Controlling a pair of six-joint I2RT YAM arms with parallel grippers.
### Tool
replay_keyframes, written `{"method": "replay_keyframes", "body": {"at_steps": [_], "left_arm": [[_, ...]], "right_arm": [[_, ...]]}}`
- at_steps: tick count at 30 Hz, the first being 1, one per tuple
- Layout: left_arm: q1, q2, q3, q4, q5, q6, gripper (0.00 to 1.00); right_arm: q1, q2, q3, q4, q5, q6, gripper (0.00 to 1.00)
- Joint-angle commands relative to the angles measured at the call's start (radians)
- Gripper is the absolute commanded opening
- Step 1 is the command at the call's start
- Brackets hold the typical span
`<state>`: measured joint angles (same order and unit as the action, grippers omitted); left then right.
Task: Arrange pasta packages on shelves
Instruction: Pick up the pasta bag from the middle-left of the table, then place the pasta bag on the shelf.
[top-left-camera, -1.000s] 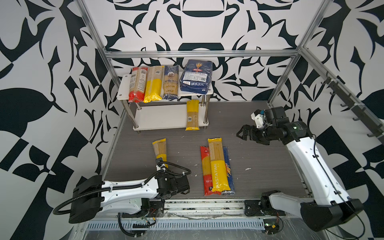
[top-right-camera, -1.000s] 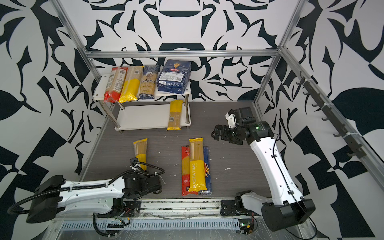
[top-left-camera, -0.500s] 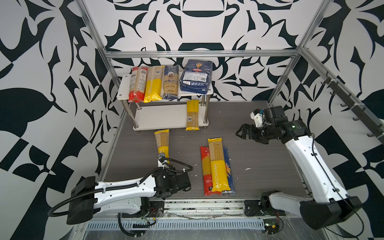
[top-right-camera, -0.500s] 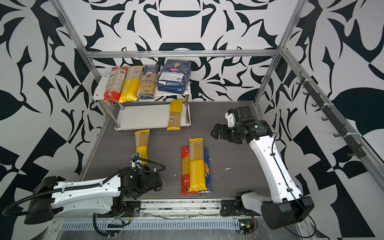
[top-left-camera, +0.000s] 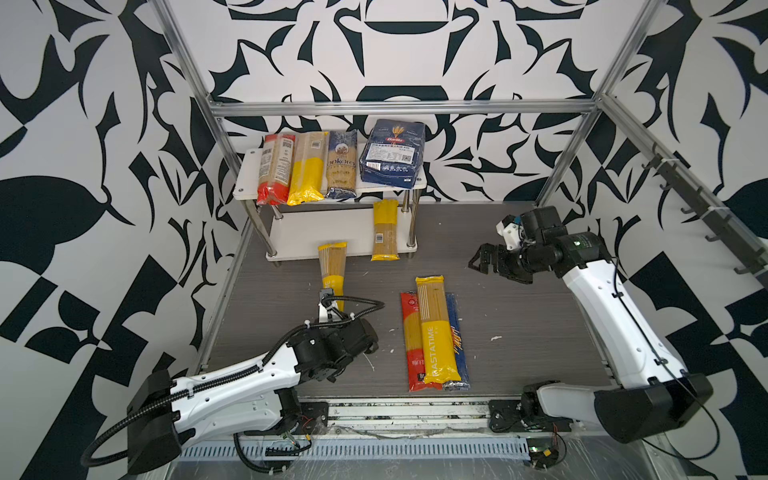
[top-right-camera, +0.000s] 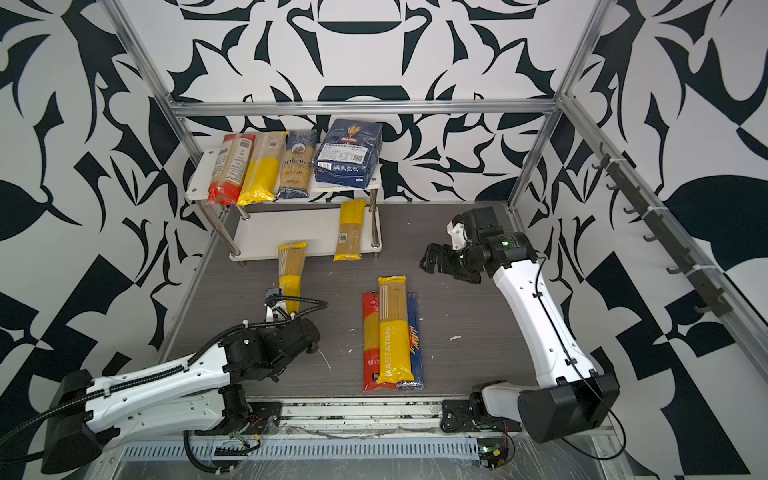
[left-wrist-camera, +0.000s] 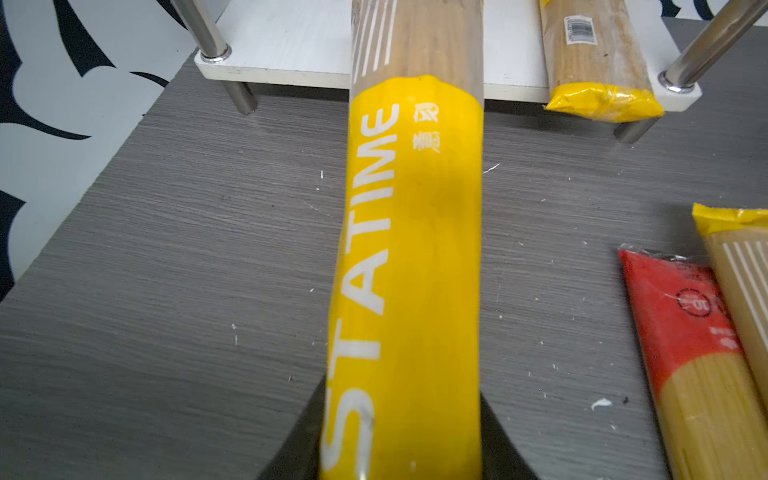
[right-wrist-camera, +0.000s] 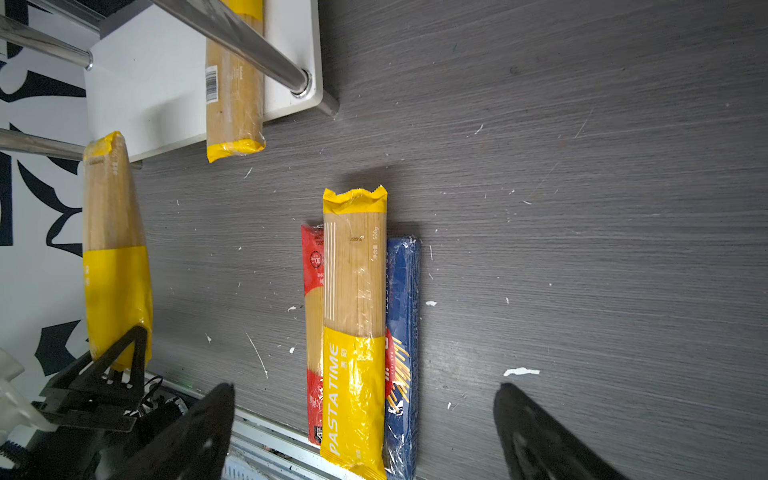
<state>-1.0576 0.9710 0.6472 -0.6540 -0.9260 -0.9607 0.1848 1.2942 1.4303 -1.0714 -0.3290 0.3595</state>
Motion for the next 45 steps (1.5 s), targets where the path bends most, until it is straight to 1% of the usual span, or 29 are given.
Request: {"method": "replay_keyframes", "body": {"at_steps": [1, 5, 9, 15, 21, 26, 33, 39, 45], "left_arm": [[0.079, -0.015, 0.018, 0.219, -0.027, 0.221, 0.00], [0.191, 0.021, 0.022, 0.335, 0.076, 0.341, 0.00], [0.297, 0.065, 0.025, 0.437, 0.180, 0.422, 0.00], [0.420, 0.139, 0.047, 0.558, 0.310, 0.502, 0.00], [0.511, 0.219, 0.089, 0.653, 0.404, 0.563, 0.00], [0.571, 0.292, 0.122, 0.734, 0.478, 0.589, 0.00], [0.653, 0.453, 0.183, 0.865, 0.567, 0.583, 0.00], [0.689, 0.579, 0.264, 0.945, 0.626, 0.566, 0.00], [0.693, 0.672, 0.332, 0.969, 0.695, 0.528, 0.00]], "right_arm": [[-0.004, 0.003, 0.049, 0.017, 0.017, -0.010, 1.00], [-0.004, 0.011, 0.056, 0.017, 0.034, -0.008, 1.00], [-0.005, 0.017, 0.061, 0.016, 0.051, 0.003, 1.00], [-0.005, 0.033, 0.075, 0.019, 0.080, 0.024, 1.00], [-0.005, 0.060, 0.099, 0.025, 0.099, 0.054, 1.00], [-0.005, 0.091, 0.134, 0.022, 0.115, 0.073, 1.00], [-0.005, 0.122, 0.191, -0.007, 0.149, 0.089, 1.00], [-0.005, 0.120, 0.214, -0.036, 0.180, 0.102, 1.00], [-0.005, 0.092, 0.200, -0.055, 0.210, 0.115, 1.00]]}}
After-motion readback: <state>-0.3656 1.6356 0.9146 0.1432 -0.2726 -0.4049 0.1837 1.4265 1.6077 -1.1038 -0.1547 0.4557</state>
